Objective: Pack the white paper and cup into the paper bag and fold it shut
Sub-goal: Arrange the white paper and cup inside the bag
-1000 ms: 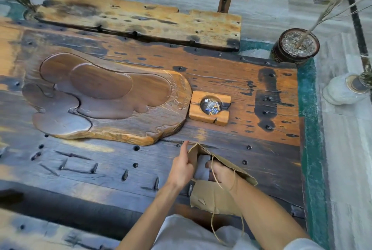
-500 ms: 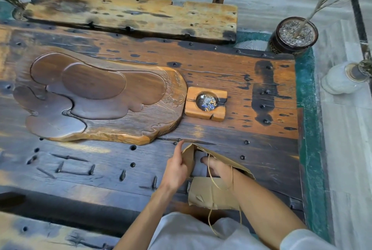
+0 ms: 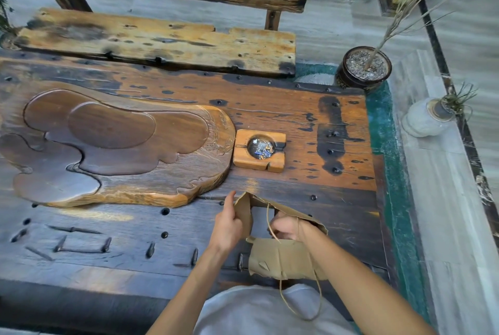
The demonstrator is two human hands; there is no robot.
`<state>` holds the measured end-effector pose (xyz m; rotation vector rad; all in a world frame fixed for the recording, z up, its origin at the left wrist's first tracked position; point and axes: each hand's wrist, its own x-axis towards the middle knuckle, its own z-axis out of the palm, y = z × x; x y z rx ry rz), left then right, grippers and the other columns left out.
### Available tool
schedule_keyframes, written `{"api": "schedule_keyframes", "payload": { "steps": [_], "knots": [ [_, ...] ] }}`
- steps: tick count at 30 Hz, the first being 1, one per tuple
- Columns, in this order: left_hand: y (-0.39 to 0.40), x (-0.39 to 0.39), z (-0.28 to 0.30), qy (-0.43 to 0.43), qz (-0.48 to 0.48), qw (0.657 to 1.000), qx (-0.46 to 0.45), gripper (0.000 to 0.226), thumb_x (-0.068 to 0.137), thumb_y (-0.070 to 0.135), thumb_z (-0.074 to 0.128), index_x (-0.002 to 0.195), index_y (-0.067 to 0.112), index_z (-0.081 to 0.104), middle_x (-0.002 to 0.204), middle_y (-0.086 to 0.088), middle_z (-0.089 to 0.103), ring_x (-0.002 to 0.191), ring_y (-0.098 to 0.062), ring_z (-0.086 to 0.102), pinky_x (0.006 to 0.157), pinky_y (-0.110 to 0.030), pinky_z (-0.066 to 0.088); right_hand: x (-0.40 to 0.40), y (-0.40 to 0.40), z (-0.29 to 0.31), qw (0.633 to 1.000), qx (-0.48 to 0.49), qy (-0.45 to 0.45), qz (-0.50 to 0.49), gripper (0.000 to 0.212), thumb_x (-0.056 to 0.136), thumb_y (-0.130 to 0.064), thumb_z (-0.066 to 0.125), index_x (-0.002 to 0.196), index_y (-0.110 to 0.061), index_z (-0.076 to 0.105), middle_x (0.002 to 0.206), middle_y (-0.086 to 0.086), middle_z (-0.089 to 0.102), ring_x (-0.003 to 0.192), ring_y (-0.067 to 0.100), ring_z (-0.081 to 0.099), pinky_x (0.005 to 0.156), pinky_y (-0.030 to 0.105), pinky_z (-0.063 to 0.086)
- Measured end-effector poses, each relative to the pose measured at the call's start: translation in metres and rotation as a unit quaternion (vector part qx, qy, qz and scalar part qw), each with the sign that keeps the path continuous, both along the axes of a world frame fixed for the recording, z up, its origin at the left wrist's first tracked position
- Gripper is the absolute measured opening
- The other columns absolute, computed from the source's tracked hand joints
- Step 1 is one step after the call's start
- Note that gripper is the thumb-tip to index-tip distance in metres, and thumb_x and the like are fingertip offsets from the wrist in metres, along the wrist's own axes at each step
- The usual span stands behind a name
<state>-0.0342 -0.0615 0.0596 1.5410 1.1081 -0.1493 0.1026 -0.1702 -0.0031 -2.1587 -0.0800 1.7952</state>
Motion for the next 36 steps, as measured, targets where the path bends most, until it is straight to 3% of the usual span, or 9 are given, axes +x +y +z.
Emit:
{"api": "schedule_keyframes", "payload": {
  "steps": [4,10,13,19,22,26,30,33,36],
  "knots": [
    [-0.003,0.005,-0.001,-0.003,0.006,1.000,0.000,0.077,0.082,-0.010,0.029,0.151,0.024,0.027,0.100,-0.018,0.065,0.085,-0.030,0.056,0.074,-0.039,0.048,0.010,-0.017,-0.003,0.979,0.007,-0.104,0.178,0.043,0.085,-0.003,0.054,0.127,-0.008,0.060,0.119,0.009,0.065,0.110,0.027,0.062,0.088,0.029,0.048],
    [0.000,0.010,0.002,-0.021,0.022,1.000,0.000,0.076,0.083,-0.011,0.027,0.150,0.025,0.029,0.107,-0.022,0.065,0.075,-0.025,0.053,0.060,-0.031,0.042,0.010,-0.032,0.027,0.925,0.065,-0.229,0.295,0.035,0.084,-0.010,0.063,0.119,-0.009,0.061,0.117,0.008,0.068,0.105,0.025,0.064,0.074,0.023,0.039],
    [-0.001,0.011,0.002,-0.024,0.023,0.999,0.003,0.077,0.082,-0.010,0.027,0.150,0.025,0.030,0.086,-0.011,0.060,0.067,-0.020,0.049,0.058,-0.032,0.040,0.009,-0.034,0.029,0.911,0.073,-0.247,0.321,0.034,0.079,-0.023,0.072,0.110,-0.018,0.057,0.107,0.003,0.062,0.099,0.023,0.061,0.076,0.028,0.044],
    [0.002,0.009,0.007,-0.020,0.010,0.999,0.024,0.078,0.082,-0.010,0.028,0.152,0.026,0.027,0.102,-0.032,0.062,0.079,-0.041,0.053,0.068,-0.040,0.043,0.014,-0.036,0.034,0.869,0.023,-0.242,0.431,0.086,0.062,-0.044,0.086,0.130,-0.020,0.041,0.138,0.010,0.046,0.126,0.034,0.050,0.103,0.047,0.045],
    [0.003,0.007,0.007,-0.024,0.007,0.999,0.022,0.077,0.084,-0.011,0.029,0.152,0.025,0.026,0.084,-0.014,0.059,0.068,-0.025,0.049,0.063,-0.034,0.038,0.015,-0.038,0.034,0.864,-0.016,-0.203,0.460,0.116,0.058,-0.049,0.088,0.150,-0.029,0.020,0.164,0.010,0.013,0.148,0.033,0.024,0.117,0.050,0.029],
    [0.001,0.006,0.006,-0.021,0.003,1.000,0.017,0.076,0.084,-0.011,0.030,0.152,0.024,0.025,0.104,-0.024,0.063,0.073,-0.026,0.052,0.064,-0.033,0.040,0.018,-0.036,0.031,0.849,-0.046,-0.176,0.497,0.125,0.061,-0.050,0.087,0.155,-0.033,0.008,0.166,0.008,-0.008,0.153,0.031,0.001,0.122,0.053,0.015],
    [-0.002,0.008,0.002,-0.017,0.014,1.000,0.012,0.075,0.085,-0.011,0.031,0.152,0.022,0.025,0.090,-0.013,0.061,0.081,-0.028,0.054,0.073,-0.037,0.045,0.019,-0.027,0.028,0.837,-0.026,-0.158,0.524,0.095,0.064,-0.045,0.086,0.144,-0.030,0.037,0.149,0.008,0.033,0.137,0.030,0.032,0.112,0.048,0.034],
    [0.000,0.008,0.000,-0.013,0.018,1.000,0.020,0.074,0.085,-0.010,0.031,0.152,0.022,0.026,0.090,-0.013,0.060,0.082,-0.025,0.052,0.075,-0.037,0.044,0.020,-0.030,0.029,0.835,0.005,-0.169,0.523,0.050,0.086,-0.012,0.065,0.133,-0.024,0.054,0.138,0.008,0.047,0.130,0.026,0.041,0.110,0.041,0.037],
    [0.003,0.008,0.001,-0.018,0.012,0.999,0.024,0.075,0.085,-0.011,0.031,0.152,0.022,0.025,0.076,-0.005,0.053,0.070,-0.020,0.048,0.063,-0.035,0.040,0.019,-0.035,0.023,0.821,0.013,-0.187,0.540,0.051,0.089,0.005,0.050,0.129,-0.025,0.060,0.137,0.009,0.048,0.132,0.027,0.040,0.109,0.043,0.038]
  ]
}}
